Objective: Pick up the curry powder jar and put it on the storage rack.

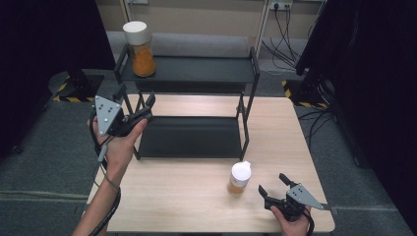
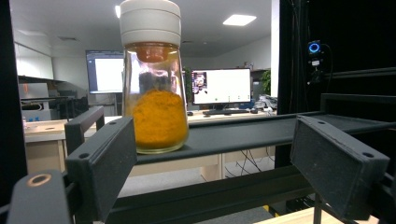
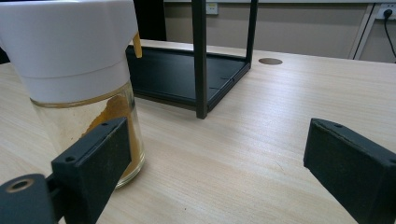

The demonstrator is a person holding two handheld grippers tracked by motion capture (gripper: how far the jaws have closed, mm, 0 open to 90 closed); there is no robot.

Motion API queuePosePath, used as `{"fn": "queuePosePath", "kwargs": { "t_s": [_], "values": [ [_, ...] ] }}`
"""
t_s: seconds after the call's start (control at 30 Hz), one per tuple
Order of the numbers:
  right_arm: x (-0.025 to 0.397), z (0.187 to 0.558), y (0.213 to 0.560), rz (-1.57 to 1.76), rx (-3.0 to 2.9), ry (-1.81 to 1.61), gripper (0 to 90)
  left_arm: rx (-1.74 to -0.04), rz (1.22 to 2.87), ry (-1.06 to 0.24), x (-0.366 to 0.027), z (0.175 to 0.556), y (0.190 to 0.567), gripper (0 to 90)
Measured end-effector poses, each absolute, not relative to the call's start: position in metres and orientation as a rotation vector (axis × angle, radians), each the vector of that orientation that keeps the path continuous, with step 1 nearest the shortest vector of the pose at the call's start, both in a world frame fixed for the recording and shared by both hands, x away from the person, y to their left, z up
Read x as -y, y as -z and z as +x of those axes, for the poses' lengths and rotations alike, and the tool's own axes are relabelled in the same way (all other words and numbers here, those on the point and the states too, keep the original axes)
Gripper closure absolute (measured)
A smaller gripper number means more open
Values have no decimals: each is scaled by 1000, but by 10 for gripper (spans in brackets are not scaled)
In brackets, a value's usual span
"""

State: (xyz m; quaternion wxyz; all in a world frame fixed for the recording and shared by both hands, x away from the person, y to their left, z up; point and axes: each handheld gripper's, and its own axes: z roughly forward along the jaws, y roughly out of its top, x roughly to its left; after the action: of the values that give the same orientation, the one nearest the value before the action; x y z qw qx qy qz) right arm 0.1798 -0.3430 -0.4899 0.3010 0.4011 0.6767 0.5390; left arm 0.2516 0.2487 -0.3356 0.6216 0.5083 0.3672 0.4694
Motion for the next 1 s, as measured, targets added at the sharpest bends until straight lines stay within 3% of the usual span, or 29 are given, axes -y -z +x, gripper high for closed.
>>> {"fn": "queuePosePath", "kwargs": {
  "t_s": [1.0],
  "values": [
    [343,180,490,1059,-1798,-1430,78,-858,1216,-1020,-248,214,394,141]
  ]
}}
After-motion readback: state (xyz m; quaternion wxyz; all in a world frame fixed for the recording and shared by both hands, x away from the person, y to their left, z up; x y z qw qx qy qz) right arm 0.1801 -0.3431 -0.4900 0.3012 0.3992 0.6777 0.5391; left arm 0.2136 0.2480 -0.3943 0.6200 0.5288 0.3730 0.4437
